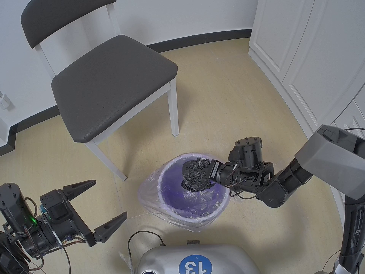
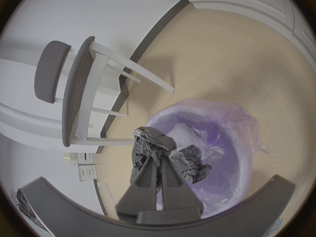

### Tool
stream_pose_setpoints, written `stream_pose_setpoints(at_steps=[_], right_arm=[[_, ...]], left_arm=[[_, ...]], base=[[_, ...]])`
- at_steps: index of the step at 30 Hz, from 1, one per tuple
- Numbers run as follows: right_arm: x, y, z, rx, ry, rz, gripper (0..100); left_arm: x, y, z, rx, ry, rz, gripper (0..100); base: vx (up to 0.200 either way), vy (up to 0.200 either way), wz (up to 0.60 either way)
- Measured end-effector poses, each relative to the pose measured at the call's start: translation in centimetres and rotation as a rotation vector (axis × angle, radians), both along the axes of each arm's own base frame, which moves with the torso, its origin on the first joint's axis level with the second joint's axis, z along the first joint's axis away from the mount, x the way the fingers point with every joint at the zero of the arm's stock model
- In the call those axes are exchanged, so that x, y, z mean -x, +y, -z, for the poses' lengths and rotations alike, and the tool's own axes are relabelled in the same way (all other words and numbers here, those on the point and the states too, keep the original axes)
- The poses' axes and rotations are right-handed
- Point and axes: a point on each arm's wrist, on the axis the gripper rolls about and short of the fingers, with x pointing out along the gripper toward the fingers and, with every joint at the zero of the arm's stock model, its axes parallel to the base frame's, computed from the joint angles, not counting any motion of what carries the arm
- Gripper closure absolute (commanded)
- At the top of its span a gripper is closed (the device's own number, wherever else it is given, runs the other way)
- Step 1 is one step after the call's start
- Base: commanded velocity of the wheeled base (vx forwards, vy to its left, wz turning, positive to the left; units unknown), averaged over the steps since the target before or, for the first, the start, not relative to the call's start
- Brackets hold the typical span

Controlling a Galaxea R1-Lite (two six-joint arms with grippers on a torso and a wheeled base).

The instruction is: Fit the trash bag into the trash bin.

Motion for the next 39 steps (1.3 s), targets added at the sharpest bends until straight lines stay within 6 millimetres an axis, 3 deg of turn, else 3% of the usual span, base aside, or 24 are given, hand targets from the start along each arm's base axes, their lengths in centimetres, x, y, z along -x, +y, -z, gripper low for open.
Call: stream_pose_setpoints(at_steps=[30, 31, 39], right_arm=[[1.2, 1.7, -0.2, -0.038, 0.003, -0.030, 100], [1.2, 1.7, -0.2, -0.038, 0.004, -0.031, 0], [1.3, 1.7, -0.2, -0.043, -0.006, -0.031, 0]], left_arm=[[0.0, -0.1, 0.0, -0.001, 0.002, 0.007, 0], [0.0, -0.1, 0.0, -0.001, 0.001, 0.007, 0], [0.0, -0.1, 0.0, -0.001, 0.003, 0.006, 0]], base=[[0.000, 0.000, 0.00], [0.000, 0.000, 0.00], [0.000, 0.000, 0.00]])
